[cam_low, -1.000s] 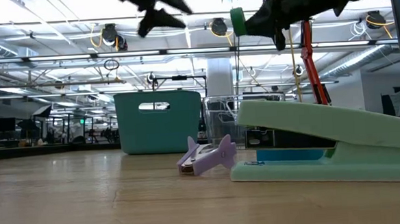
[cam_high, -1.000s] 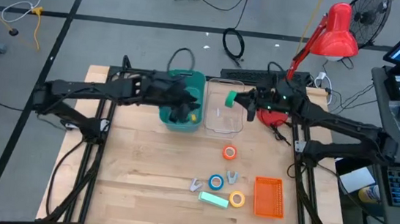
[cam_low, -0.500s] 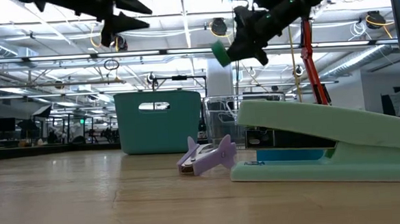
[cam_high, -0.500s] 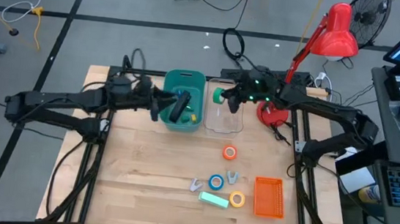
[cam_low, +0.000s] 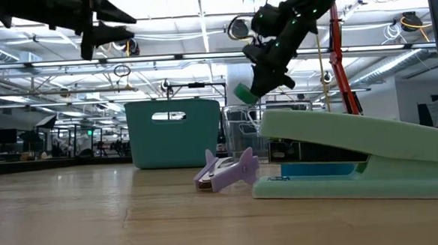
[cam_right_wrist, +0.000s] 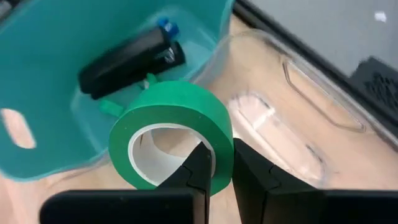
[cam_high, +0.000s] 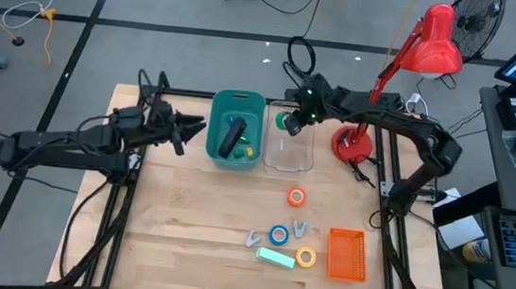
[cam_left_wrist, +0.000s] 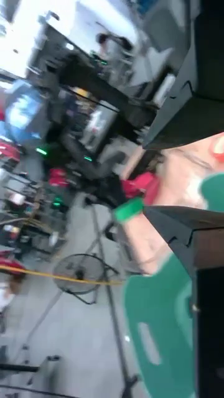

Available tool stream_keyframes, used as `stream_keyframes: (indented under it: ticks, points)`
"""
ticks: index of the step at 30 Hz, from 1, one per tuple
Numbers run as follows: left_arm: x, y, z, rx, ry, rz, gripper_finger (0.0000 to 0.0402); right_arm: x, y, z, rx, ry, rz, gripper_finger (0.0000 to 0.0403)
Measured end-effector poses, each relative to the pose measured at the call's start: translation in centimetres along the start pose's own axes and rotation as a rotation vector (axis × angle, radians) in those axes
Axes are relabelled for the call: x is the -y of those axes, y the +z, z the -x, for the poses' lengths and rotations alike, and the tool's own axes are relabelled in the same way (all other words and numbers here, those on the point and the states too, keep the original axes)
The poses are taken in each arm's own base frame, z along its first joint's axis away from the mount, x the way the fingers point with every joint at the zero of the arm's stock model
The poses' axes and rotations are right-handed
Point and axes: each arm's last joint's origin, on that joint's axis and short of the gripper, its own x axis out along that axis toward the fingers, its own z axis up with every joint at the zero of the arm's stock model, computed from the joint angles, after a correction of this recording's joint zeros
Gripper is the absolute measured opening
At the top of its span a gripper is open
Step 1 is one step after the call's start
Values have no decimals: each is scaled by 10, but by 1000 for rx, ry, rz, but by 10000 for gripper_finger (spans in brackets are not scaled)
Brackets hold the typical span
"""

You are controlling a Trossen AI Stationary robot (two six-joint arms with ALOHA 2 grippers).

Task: Pick and place Stapler, Stapler remover, tape
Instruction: Put the green tape into the transparent bin

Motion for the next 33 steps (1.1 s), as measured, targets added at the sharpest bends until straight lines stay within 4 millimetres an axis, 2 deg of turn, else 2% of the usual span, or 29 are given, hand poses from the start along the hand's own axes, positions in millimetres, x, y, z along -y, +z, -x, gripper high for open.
stream_keyframes:
  ticks: [7,12,20,33]
  points:
    - [-4,-2,3,2,16,-5,157,13,11,-26,-133,-47,-15,31]
    - [-6,-5,2,-29,31,-6,156,26,4,-35,-232,-120,-58,31]
    - [-7,-3,2,-9,52,-8,157,33,5,-35,-223,-192,-43,31]
    - [-10,-1,2,2,59,-5,157,26,6,-37,-222,-231,233,33]
